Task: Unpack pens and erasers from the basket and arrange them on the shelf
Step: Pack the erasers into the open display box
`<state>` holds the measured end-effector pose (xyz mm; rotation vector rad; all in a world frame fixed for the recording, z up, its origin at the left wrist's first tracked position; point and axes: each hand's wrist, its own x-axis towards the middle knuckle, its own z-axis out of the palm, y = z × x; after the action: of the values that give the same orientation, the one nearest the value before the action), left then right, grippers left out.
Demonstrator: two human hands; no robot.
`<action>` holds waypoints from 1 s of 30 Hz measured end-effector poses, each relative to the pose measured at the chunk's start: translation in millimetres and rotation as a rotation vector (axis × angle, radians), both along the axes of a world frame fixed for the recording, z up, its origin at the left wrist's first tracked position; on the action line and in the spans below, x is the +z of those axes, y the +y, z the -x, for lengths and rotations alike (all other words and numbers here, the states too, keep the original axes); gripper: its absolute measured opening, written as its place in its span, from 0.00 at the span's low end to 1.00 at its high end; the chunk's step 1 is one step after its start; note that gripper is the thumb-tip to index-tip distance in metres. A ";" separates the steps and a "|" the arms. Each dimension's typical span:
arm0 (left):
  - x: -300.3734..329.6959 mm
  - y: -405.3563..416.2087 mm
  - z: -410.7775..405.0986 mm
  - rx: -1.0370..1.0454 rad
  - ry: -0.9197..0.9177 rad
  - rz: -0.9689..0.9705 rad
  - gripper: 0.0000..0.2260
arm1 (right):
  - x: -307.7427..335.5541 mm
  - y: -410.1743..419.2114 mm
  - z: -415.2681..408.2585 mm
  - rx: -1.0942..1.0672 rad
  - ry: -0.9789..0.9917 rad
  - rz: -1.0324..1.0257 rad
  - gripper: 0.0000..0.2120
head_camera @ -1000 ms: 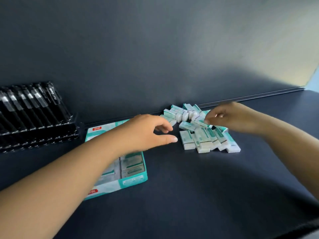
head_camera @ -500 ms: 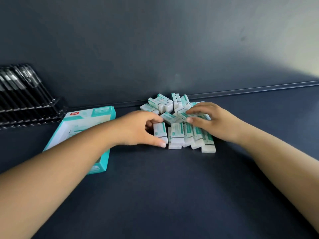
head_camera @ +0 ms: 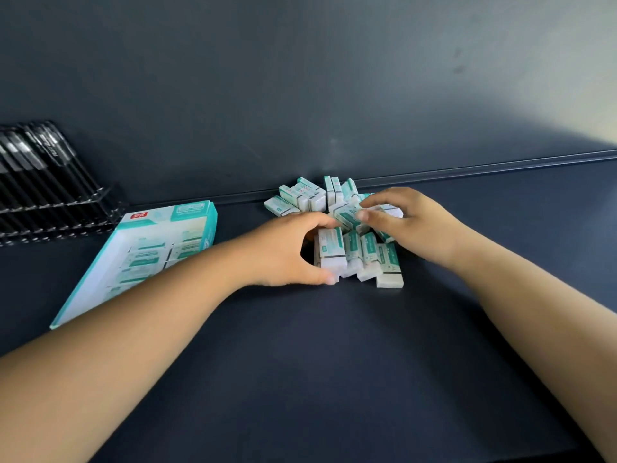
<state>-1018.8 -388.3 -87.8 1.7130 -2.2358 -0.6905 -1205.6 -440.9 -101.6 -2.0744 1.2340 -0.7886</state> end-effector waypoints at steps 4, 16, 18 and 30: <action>2.5 0.5 -3.3 0.010 0.082 -0.005 0.34 | 8.6 12.2 -4.7 0.034 -0.060 0.086 0.08; 49.2 62.5 -77.0 -0.228 0.508 -0.344 0.43 | 58.9 69.3 -63.6 0.709 0.082 0.045 0.21; 50.7 72.4 -92.3 -0.251 0.507 -0.358 0.47 | 60.9 77.5 -84.2 0.741 0.118 -0.016 0.19; 25.5 109.7 -194.1 0.036 1.216 -0.291 0.32 | 64.2 97.9 -188.8 0.506 -0.032 0.006 0.11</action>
<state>-824.7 -278.6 -62.4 0.9125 -1.2566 -1.5463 -1016.8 -343.0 -37.4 -2.2298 0.6388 -0.5824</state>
